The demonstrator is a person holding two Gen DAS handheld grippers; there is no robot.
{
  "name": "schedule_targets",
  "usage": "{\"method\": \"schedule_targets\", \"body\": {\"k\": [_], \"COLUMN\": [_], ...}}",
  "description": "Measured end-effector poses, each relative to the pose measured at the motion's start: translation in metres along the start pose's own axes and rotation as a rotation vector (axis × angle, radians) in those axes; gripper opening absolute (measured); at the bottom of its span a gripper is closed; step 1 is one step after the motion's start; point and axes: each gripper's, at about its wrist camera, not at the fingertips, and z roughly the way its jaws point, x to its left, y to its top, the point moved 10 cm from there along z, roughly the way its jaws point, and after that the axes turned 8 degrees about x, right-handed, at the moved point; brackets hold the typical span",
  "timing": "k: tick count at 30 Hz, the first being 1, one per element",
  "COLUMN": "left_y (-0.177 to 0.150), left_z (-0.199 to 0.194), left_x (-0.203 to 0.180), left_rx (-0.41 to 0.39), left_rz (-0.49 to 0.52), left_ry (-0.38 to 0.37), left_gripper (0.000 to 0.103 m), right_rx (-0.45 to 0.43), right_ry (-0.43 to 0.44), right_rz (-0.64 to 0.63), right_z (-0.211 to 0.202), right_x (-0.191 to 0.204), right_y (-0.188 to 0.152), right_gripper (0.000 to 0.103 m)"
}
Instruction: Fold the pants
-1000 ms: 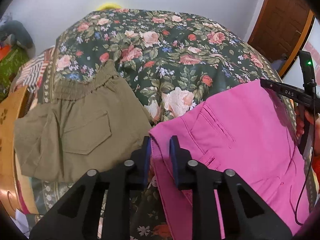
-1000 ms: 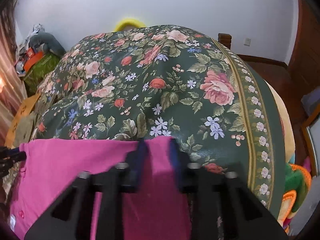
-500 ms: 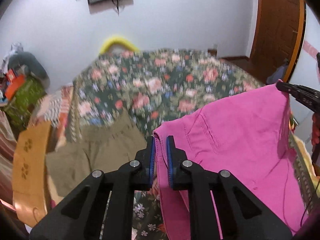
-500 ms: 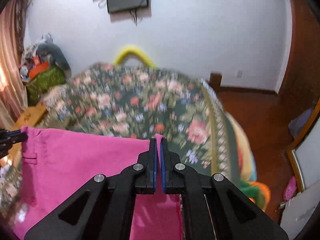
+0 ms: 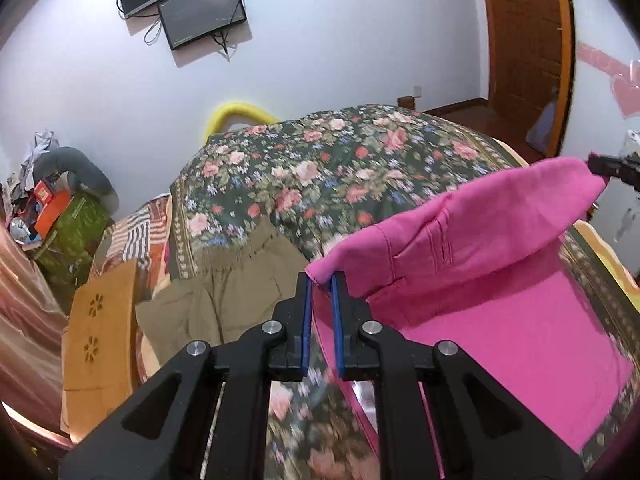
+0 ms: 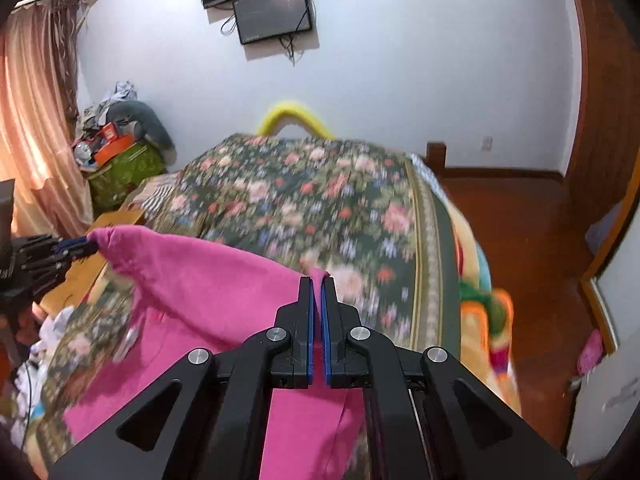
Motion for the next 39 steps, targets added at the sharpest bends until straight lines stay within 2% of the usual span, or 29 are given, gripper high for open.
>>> {"method": "schedule_targets", "body": {"k": [5, 9, 13, 17, 19, 22, 27, 28, 29, 30, 32, 33, 36, 38, 39], "left_y": [-0.041, -0.080, -0.126, -0.166, -0.175, -0.181, -0.164, -0.159, -0.154, -0.150, -0.141, -0.138, -0.132, -0.131, -0.132], "left_z": [-0.016, -0.018, -0.010, -0.005, -0.007, -0.016, -0.041, -0.045, -0.050, -0.053, -0.060, -0.061, -0.061, -0.058, -0.057], "left_x": [-0.014, -0.028, -0.041, -0.046, -0.043, -0.034, -0.021, -0.021, -0.023, -0.025, -0.033, -0.038, -0.059, -0.076, -0.081], "left_rx": [0.014, 0.059, 0.141, 0.221, 0.236, 0.244, 0.191, 0.182, 0.171, 0.163, 0.146, 0.142, 0.143, 0.141, 0.142], "left_rz": [0.005, -0.011, -0.025, -0.026, -0.025, -0.043, -0.040, -0.039, -0.039, -0.040, -0.032, -0.023, 0.017, 0.043, 0.053], "left_ry": [-0.029, -0.076, -0.120, -0.129, -0.119, -0.119, -0.100, -0.105, -0.111, -0.115, -0.133, -0.141, -0.162, -0.182, -0.185], "left_gripper": [0.009, 0.009, 0.008, 0.008, 0.008, 0.008, 0.008, 0.008, 0.008, 0.008, 0.009, 0.010, 0.030, 0.051, 0.053], "right_rx": [0.071, 0.116, 0.158, 0.215, 0.262, 0.285, 0.243, 0.233, 0.220, 0.213, 0.187, 0.176, 0.198, 0.233, 0.252], "right_ry": [-0.007, 0.001, 0.011, 0.004, -0.012, -0.018, -0.041, -0.039, -0.032, -0.029, -0.022, -0.014, 0.010, 0.022, 0.028], "right_rz": [-0.046, -0.035, -0.006, 0.005, 0.007, 0.008, -0.022, -0.030, -0.041, -0.048, -0.076, -0.096, -0.159, -0.202, -0.214], "right_z": [-0.013, -0.017, -0.018, -0.017, -0.014, -0.016, -0.036, -0.040, -0.045, -0.047, -0.050, -0.050, -0.039, -0.022, -0.015], "right_x": [0.014, 0.021, 0.023, 0.023, 0.022, 0.023, 0.032, 0.035, 0.041, 0.044, 0.056, 0.062, 0.082, 0.095, 0.100], "right_y": [-0.053, -0.092, -0.126, -0.162, -0.177, -0.190, -0.182, -0.179, -0.173, -0.172, -0.164, -0.161, -0.164, -0.171, -0.176], "right_gripper": [0.003, 0.003, 0.003, 0.003, 0.003, 0.003, 0.005, 0.007, 0.015, 0.028, 0.046, 0.047, 0.047, 0.047, 0.047]}}
